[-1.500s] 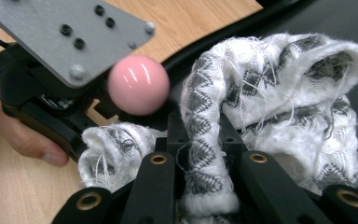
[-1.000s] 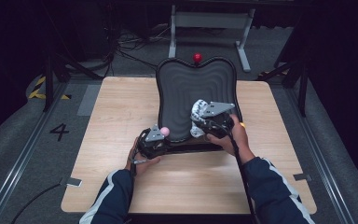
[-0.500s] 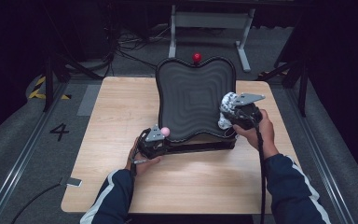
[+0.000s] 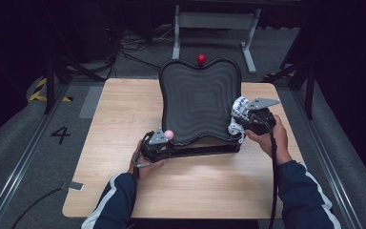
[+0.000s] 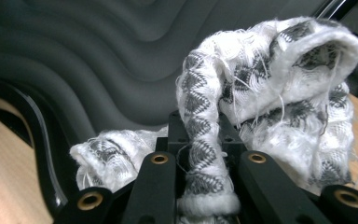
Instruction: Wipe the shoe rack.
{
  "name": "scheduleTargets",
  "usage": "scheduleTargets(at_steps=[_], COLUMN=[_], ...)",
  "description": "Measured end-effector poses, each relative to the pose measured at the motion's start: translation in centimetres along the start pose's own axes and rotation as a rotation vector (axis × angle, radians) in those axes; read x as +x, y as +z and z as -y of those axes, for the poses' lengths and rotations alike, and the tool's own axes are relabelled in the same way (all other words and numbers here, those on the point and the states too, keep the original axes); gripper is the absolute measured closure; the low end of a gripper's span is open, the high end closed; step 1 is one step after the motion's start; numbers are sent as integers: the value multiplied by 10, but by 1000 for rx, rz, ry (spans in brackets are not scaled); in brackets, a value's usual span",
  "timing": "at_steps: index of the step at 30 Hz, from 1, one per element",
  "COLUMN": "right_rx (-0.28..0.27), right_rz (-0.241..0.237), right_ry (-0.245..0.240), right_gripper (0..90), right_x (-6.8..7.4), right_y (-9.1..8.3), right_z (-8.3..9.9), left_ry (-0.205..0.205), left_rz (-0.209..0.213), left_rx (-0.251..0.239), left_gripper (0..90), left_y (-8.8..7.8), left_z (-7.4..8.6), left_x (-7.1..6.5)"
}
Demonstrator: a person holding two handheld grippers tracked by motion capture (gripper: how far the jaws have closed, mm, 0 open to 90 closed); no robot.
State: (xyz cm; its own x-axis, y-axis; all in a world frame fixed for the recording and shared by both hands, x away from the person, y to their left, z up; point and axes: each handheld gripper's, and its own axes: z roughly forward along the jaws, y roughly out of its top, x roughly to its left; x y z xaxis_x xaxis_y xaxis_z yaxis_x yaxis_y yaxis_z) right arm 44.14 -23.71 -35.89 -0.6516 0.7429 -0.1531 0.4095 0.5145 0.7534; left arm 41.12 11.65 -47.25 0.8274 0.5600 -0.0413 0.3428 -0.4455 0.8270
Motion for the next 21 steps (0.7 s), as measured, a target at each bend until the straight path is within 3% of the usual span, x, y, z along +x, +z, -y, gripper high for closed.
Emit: scheduleTargets(at_steps=[5,10,13,21], right_rx=[25,-8,-23,-51], right_rz=[13,34,4,-69], right_ry=[-20,-24,-32,-73], right_gripper=[813,812,811,808], right_x=[2,9,15,48], right_y=[0,6,14,37], right_z=[-6,-19,-28,-54], left_ry=[4,0,1,3], left_rz=[4,16,18,18], left_rx=[5,-2,1,-1], left_gripper=[746,746,746,745], left_y=[0,0,0,0], left_z=[0,0,0,1], left_x=[1,2,2,2])
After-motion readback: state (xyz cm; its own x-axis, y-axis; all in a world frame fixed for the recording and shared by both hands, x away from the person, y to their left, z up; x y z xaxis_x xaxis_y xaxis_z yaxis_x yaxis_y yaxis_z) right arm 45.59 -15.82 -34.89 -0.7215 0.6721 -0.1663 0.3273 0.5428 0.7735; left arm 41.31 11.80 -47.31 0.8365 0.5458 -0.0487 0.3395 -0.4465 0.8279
